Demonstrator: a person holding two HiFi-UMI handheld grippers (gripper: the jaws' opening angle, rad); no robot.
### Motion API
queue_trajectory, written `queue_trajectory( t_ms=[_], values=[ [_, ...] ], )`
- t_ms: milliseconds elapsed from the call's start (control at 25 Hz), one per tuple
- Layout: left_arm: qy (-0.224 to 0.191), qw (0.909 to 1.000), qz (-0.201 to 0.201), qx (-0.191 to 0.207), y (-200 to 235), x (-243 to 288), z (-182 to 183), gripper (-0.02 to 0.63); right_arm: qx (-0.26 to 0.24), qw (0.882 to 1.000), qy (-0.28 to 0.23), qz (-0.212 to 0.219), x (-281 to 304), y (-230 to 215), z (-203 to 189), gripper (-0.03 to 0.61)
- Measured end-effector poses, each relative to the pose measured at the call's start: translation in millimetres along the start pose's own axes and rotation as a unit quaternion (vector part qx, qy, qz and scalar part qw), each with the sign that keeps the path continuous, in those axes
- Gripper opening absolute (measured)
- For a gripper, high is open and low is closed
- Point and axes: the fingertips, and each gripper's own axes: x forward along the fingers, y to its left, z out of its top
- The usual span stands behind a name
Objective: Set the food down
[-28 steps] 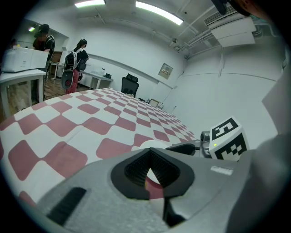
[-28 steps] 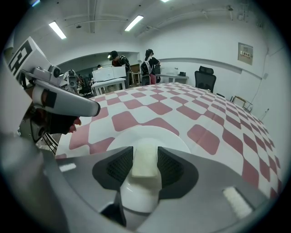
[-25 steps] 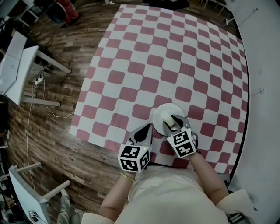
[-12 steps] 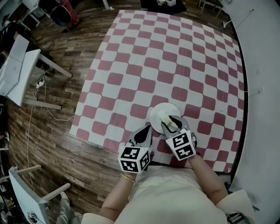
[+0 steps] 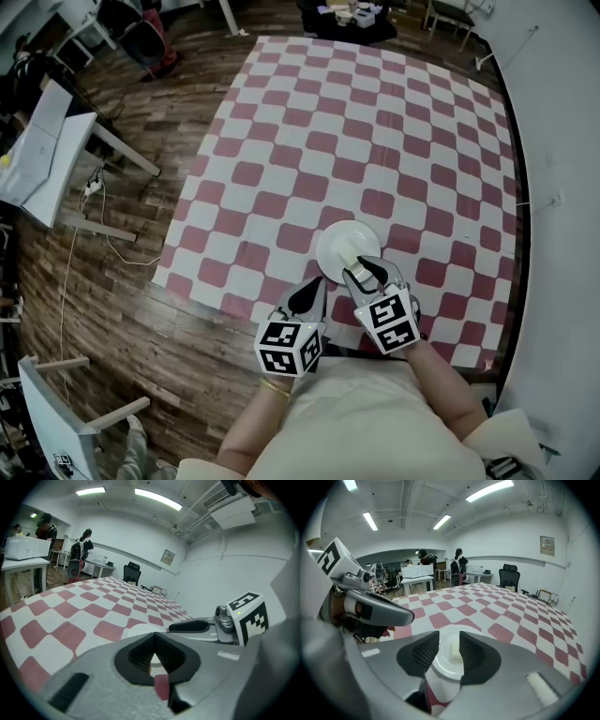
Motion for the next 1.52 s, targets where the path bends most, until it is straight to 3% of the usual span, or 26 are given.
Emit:
queue_trajectory(
  t_ms=[920,1280,1520],
  values=[
    [-0.030,0.9991,0.002,0.031,-66,-41,-18,0.006,-0.001,0.995,-0.097,-0.013,-90,22,14,0.010],
    [-0.063,0.9964,0.027,0.050,-75,-61,-16,0.006,0.007,0.989,-0.148,-0.003,-126,35,13,0.006],
    [-0.066,0.9954,0.021,0.067,-90,-64,-23,0.006,0.009,0.987,-0.157,0.011,-133,45,9,0.005]
  ],
)
